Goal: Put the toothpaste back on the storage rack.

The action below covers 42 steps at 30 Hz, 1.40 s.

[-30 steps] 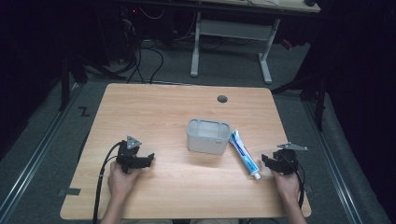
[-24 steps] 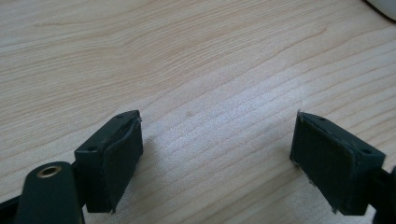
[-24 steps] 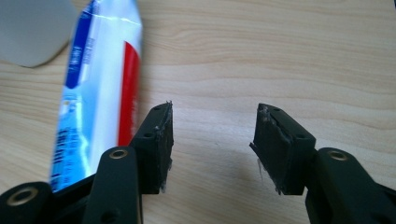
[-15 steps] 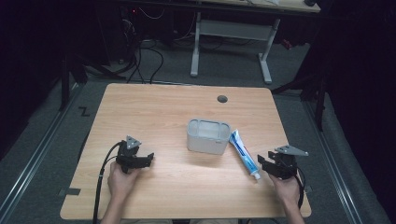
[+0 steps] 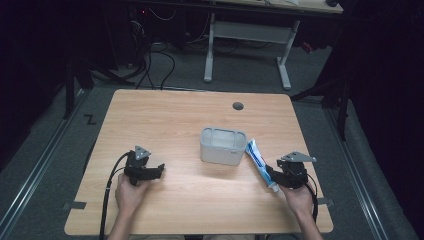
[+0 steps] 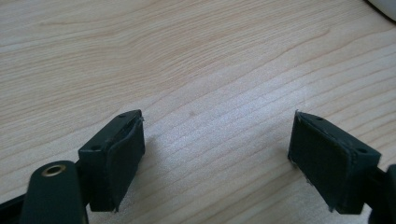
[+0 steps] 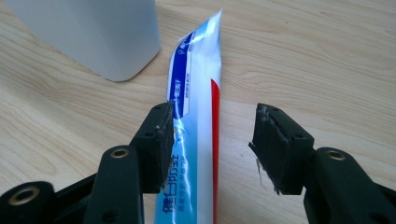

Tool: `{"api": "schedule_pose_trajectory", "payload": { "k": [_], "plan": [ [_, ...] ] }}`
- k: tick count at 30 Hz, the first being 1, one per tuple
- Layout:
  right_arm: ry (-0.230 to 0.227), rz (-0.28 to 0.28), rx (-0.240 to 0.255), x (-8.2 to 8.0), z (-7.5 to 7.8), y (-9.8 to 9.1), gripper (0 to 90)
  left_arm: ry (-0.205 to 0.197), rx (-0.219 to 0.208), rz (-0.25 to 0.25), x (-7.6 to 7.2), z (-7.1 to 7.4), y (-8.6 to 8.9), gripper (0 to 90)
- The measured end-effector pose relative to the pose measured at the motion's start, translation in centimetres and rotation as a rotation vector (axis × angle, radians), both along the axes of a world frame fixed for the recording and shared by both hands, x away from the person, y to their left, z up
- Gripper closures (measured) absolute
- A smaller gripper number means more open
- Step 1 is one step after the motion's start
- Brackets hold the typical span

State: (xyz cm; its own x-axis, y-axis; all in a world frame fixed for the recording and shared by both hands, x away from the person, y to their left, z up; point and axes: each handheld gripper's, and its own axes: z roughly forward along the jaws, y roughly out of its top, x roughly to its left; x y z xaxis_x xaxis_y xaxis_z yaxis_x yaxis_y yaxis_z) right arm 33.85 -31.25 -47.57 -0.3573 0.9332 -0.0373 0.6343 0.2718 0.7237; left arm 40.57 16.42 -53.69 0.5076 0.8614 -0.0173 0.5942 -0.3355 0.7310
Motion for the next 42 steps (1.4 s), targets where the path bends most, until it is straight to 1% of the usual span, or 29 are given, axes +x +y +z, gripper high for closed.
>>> {"api": "schedule_pose_trajectory", "payload": {
  "k": [4, 5, 6, 7, 10, 14, 17, 21, 22, 24, 29, 30, 34, 39, 42],
  "plan": [
    [0.013, 0.023, -0.014, 0.7, 0.2, 0.9, 47.7, 0.0, 0.0, 0.001, 0.0, 0.0, 0.0, 18.9],
    [0.019, 0.042, -0.021, 1.2, 0.3, 1.5, 47.0, 0.0, 0.0, 0.001, 0.0, 0.0, 0.0, 19.0],
    [0.019, 0.042, -0.021, 1.2, 0.3, 1.5, 47.0, 0.0, 0.0, 0.001, 0.0, 0.0, 0.0, 19.0],
    [0.03, 0.049, -0.022, 1.4, 0.3, 1.8, 46.0, 0.0, 0.0, 0.002, 0.0, 0.0, 0.0, 19.0],
    [0.06, 0.064, -0.049, 2.2, 0.1, 2.7, 44.9, -0.001, -0.001, 0.005, 0.0, 0.0, 0.0, 19.4],
    [0.067, 0.074, -0.08, 3.1, 0.0, 3.7, 44.5, -0.003, -0.001, 0.007, 0.0, 0.0, 0.1, 19.9],
    [0.074, 0.06, -0.102, 3.8, -0.1, 4.1, 44.1, -0.003, -0.001, 0.008, 0.0, 0.0, 0.1, 20.0],
    [0.087, 0.047, -0.111, 4.9, -0.4, 4.5, 43.6, -0.003, 0.0, 0.008, 0.0, 0.0, 0.1, 20.1],
    [0.091, 0.047, -0.12, 5.3, -0.6, 4.8, 43.5, -0.003, 0.0, 0.009, 0.0, 0.0, 0.1, 20.1],
    [0.094, 0.047, -0.124, 5.6, -0.8, 4.8, 43.5, -0.003, 0.0, 0.009, 0.0, 0.0, 0.1, 20.1],
    [0.134, 0.028, -0.143, 6.4, -1.8, 5.1, 42.7, -0.004, 0.0, 0.009, 0.0, 0.0, 0.1, 20.2],
    [0.134, 0.023, -0.148, 6.5, -2.0, 5.1, 42.8, -0.004, 0.0, 0.009, 0.0, 0.0, 0.1, 20.2],
    [0.147, 0.001, -0.137, 6.9, -2.1, 4.9, 44.0, -0.003, 0.001, 0.008, 0.0, 0.0, 0.1, 20.2],
    [0.172, -0.013, -0.16, 7.6, -2.3, 5.1, 45.1, -0.004, 0.0, 0.011, 0.0, 0.0, 0.1, 20.2],
    [0.173, -0.016, -0.164, 7.9, -2.4, 5.2, 46.3, -0.004, 0.0, 0.012, -0.1, 0.0, 0.1, 20.2]
  ]
}}
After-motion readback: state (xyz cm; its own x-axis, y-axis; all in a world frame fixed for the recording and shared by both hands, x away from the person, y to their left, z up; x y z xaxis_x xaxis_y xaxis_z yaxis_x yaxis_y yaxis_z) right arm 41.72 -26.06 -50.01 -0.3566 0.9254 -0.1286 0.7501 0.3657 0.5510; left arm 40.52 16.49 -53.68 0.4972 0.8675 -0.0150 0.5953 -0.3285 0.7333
